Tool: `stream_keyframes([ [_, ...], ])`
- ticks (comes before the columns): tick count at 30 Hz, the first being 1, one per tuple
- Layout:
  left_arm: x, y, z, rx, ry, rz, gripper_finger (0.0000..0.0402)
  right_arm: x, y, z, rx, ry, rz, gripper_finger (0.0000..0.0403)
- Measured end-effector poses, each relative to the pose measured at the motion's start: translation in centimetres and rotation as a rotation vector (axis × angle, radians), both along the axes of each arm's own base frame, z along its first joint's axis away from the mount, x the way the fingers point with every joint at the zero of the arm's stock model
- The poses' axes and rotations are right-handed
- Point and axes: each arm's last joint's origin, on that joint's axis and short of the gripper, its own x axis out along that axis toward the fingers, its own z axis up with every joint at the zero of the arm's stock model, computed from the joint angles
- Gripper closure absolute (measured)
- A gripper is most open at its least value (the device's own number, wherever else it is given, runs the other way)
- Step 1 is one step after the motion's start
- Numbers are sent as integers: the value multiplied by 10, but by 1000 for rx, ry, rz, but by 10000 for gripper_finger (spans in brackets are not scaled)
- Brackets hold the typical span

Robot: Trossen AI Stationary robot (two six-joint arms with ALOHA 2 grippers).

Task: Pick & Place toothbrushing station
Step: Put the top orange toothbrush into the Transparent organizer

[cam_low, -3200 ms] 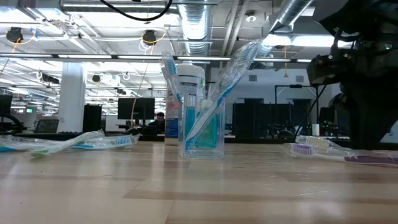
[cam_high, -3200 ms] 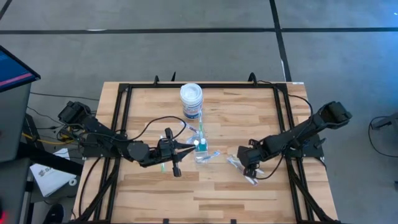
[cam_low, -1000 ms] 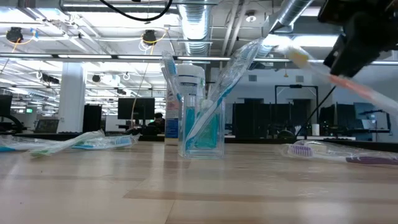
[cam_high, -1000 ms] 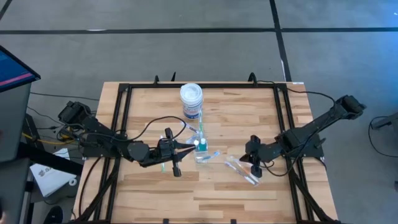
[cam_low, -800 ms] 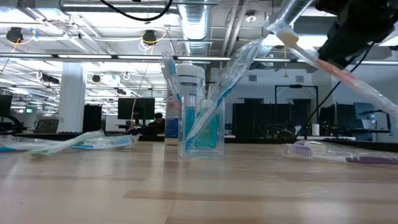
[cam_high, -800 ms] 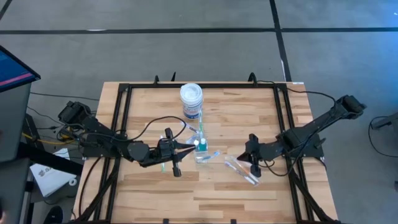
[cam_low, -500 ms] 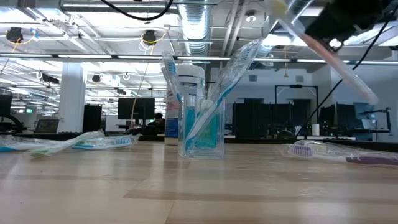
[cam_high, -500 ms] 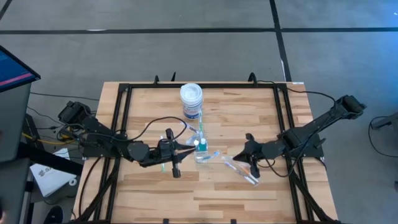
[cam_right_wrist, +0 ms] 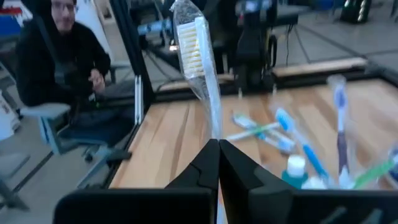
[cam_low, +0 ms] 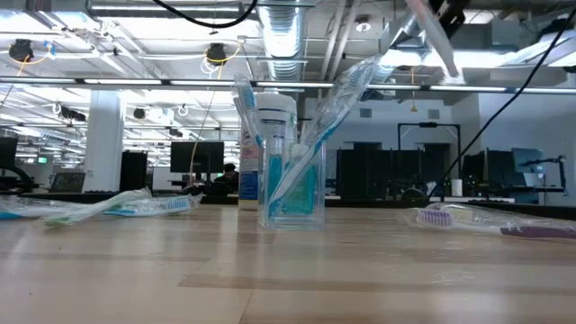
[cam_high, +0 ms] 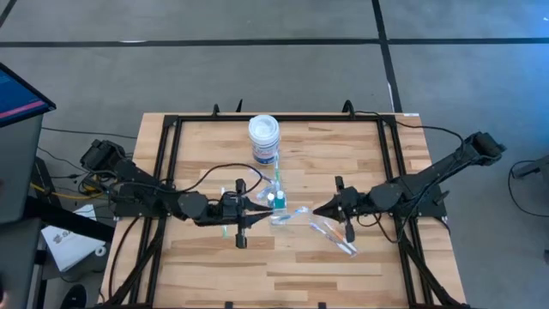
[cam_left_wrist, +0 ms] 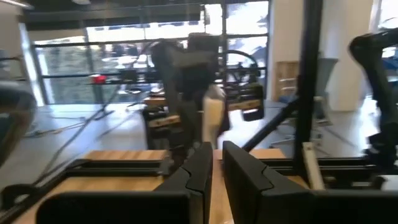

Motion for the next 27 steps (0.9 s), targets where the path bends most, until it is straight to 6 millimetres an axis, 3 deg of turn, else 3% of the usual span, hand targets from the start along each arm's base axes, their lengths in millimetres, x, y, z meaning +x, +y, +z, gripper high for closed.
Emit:
stream_keyframes([
  [9, 20, 19, -20, -73, 42, 36, 372, 5, -5, 12, -14, -123, -17, 403],
  [18, 32, 29, -29, -126, -7, -44, 368, 9, -4, 14, -43, -173, -18, 403],
  [27, 37, 30, -35, -130, -33, -53, 296, 27, -7, 4, -55, -151, -51, 403],
])
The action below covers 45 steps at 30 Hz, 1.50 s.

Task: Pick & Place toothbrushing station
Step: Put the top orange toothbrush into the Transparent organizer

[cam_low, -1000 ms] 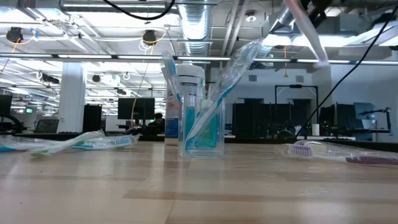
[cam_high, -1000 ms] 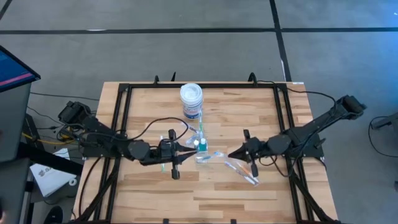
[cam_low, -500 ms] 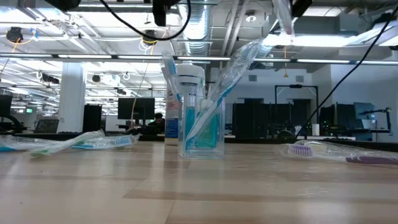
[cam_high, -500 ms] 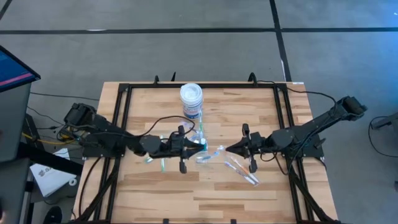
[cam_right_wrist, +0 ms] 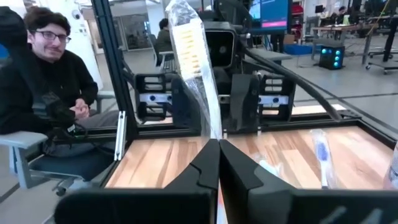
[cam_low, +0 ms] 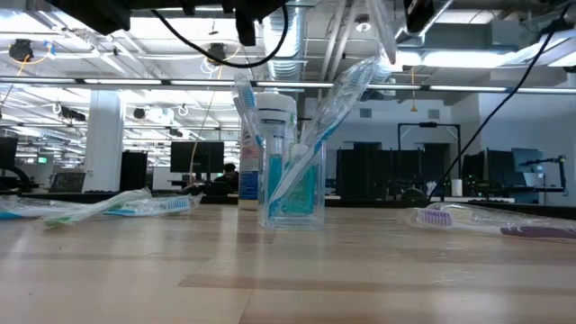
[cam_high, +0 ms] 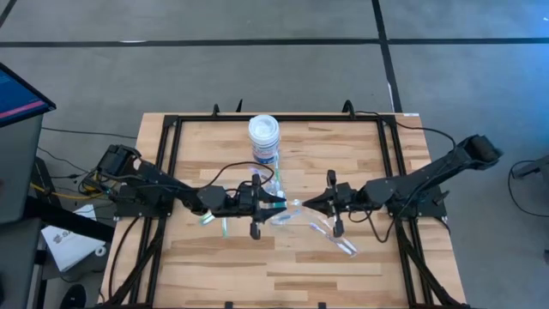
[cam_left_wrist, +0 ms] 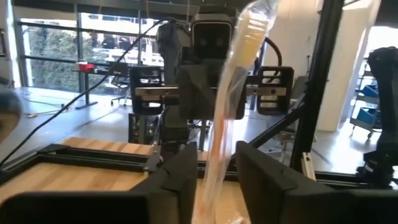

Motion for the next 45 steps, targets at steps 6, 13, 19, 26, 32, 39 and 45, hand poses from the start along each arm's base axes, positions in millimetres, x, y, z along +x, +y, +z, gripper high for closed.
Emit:
stream_keyframes([
  [6, 0, -1, 1, 3, -14, -36, 253, 17, 4, 6, -18, -1, 24, 403],
  [13, -1, -2, 3, 6, -28, -71, 235, 35, 7, 10, -46, 4, 22, 403],
  [19, -1, -4, 5, 33, -59, -125, 234, 45, 4, 7, -59, 19, 3, 403],
  [26, -2, -3, 6, 26, -66, -103, 234, 48, 5, 7, -54, 9, 7, 403],
  [32, -2, -3, 7, 21, -67, -76, 248, 48, 6, 7, -49, 3, 23, 403],
  [39, -2, -2, 7, 20, -67, -67, 294, 48, 6, 7, -41, 5, 28, 403],
  [45, -1, -1, 7, 13, -70, -36, 330, 48, 9, 6, -44, 16, 43, 403],
])
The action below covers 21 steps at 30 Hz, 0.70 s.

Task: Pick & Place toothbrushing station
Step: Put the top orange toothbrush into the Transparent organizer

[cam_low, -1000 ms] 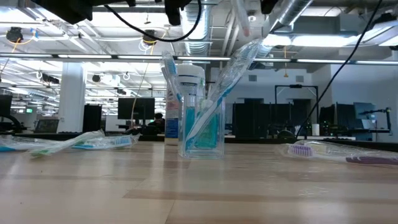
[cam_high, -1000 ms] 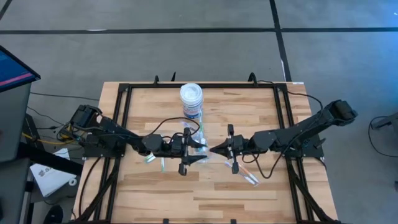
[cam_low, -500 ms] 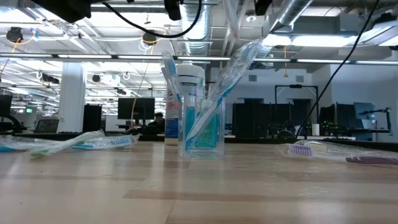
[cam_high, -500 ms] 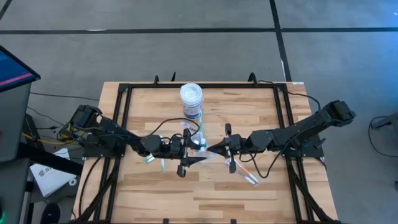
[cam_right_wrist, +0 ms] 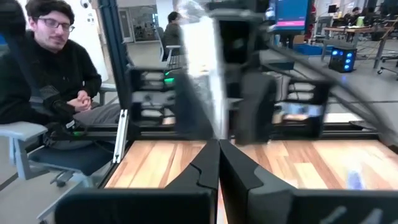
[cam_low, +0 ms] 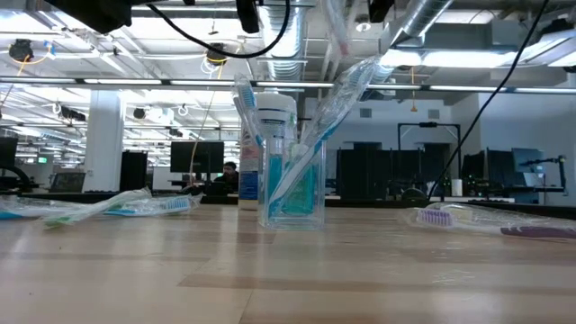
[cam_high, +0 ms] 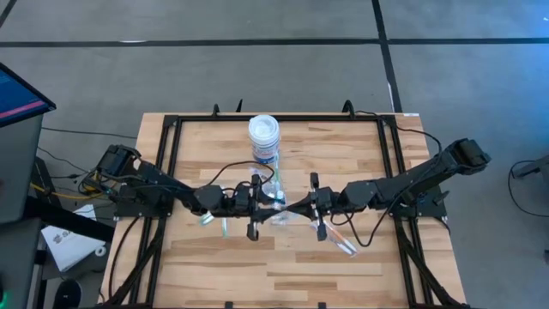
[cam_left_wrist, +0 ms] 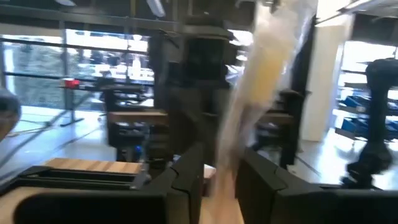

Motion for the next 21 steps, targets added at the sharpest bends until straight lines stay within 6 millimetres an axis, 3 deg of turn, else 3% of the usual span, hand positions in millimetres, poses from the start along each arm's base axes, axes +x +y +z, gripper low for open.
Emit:
stream_keyframes([
  [7, 0, 1, 0, -5, 0, 20, 390, 0, 0, 0, -2, 4, -1, 403],
  [21, -1, -2, -1, -1, 15, 16, 397, -1, -1, -3, -22, 38, -6, 403],
])
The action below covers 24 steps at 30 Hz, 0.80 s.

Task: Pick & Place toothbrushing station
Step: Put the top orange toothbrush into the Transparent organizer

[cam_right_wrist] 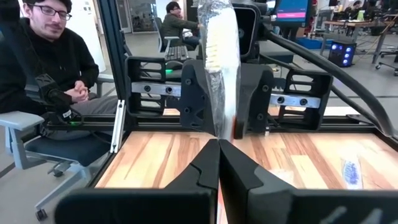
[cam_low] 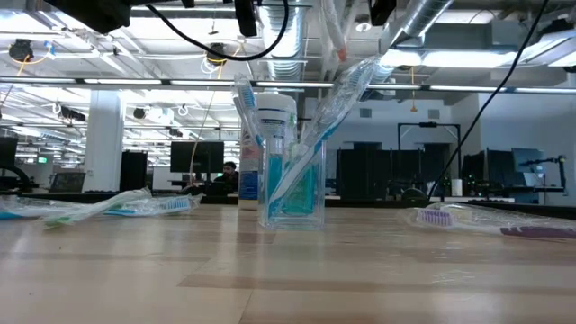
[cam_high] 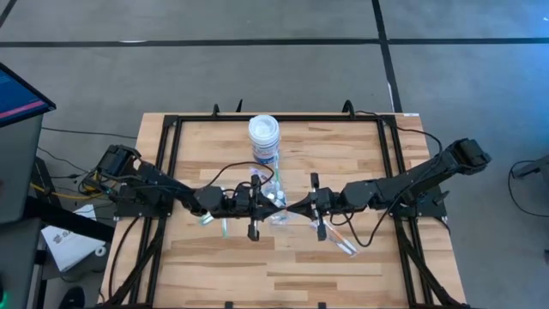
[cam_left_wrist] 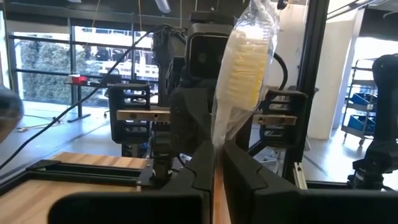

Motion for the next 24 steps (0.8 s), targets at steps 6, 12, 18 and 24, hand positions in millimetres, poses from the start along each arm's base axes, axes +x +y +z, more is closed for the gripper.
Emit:
stream_keyframes([
  [6, -1, -5, -2, -2, 23, 34, 397, 1, -3, -2, -9, 22, -11, 403],
  [12, -1, -5, -6, 5, 68, 58, 397, 0, -3, -6, -24, 64, -13, 392],
  [18, -1, -7, -8, -4, 91, 51, 397, -3, -8, -4, -30, 83, -25, 350],
  [24, -1, -6, -14, -5, 149, 89, 397, -10, -8, -3, -37, 124, -18, 336],
])
